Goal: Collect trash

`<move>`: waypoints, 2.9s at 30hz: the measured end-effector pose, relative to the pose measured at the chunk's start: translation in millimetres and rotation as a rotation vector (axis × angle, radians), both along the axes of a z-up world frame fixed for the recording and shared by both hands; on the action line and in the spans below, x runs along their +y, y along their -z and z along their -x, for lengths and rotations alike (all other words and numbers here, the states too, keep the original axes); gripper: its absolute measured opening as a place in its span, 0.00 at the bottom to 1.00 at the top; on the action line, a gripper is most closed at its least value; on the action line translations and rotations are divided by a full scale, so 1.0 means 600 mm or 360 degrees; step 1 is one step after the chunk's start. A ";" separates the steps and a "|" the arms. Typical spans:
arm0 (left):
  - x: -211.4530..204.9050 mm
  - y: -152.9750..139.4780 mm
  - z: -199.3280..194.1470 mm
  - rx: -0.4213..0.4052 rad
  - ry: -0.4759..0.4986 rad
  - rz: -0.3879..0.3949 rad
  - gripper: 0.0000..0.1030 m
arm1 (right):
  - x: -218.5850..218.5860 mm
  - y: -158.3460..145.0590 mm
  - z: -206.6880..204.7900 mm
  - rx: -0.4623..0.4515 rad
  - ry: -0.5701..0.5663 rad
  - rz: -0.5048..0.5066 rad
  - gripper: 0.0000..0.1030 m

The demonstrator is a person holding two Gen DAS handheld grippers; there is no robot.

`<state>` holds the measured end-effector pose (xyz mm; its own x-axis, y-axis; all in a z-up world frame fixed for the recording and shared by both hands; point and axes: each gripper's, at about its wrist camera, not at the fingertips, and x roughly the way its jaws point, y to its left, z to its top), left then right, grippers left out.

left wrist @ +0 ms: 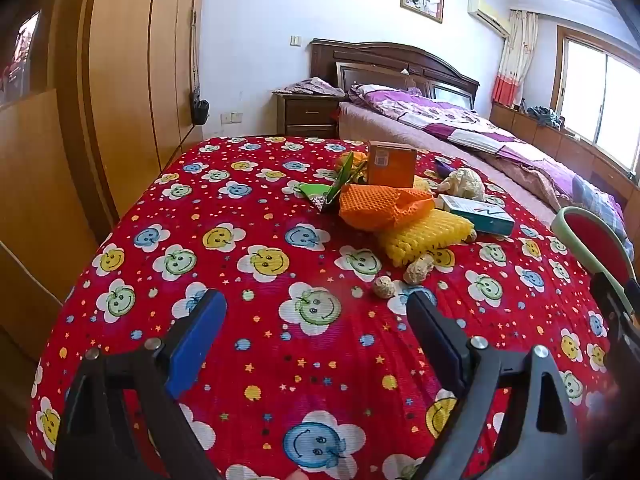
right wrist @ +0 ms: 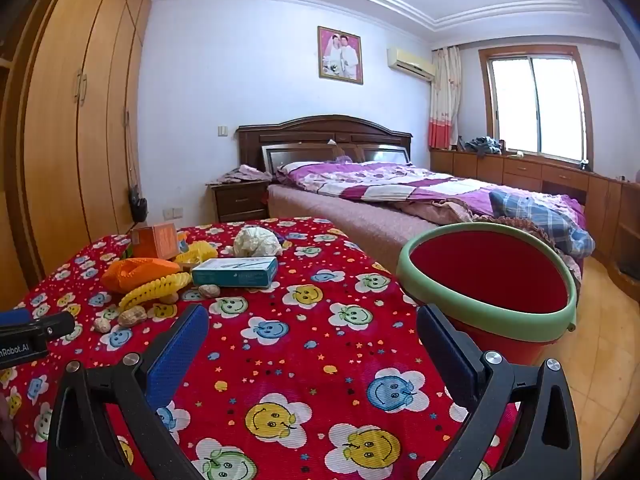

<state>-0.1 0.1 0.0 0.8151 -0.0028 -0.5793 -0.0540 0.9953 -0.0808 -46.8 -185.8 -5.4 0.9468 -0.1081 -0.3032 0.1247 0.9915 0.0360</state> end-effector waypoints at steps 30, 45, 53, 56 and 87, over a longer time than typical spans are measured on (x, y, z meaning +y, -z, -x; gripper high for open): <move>0.000 0.000 0.000 -0.0001 -0.0001 0.0004 0.89 | 0.001 0.000 0.002 -0.0015 0.0001 0.0002 1.00; 0.000 0.000 0.000 -0.0001 -0.0001 0.0008 0.89 | 0.002 0.000 0.002 -0.0019 0.0001 0.0006 1.00; 0.000 0.000 0.000 -0.0001 -0.0001 0.0010 0.89 | 0.002 0.000 0.002 -0.0020 0.0001 0.0007 1.00; 0.000 0.000 0.000 -0.0001 -0.0002 0.0011 0.89 | 0.002 0.000 0.002 -0.0020 0.0001 0.0008 1.00; 0.002 -0.004 -0.001 0.0036 0.0001 0.0011 0.89 | 0.000 0.000 0.004 -0.0010 -0.0001 -0.0008 1.00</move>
<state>0.7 1.2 2.6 0.8017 -0.0071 -0.5977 -0.0556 0.9947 -0.0865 -49.4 -185.7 -5.1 0.9488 -0.1058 -0.2977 0.1236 0.9915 0.0416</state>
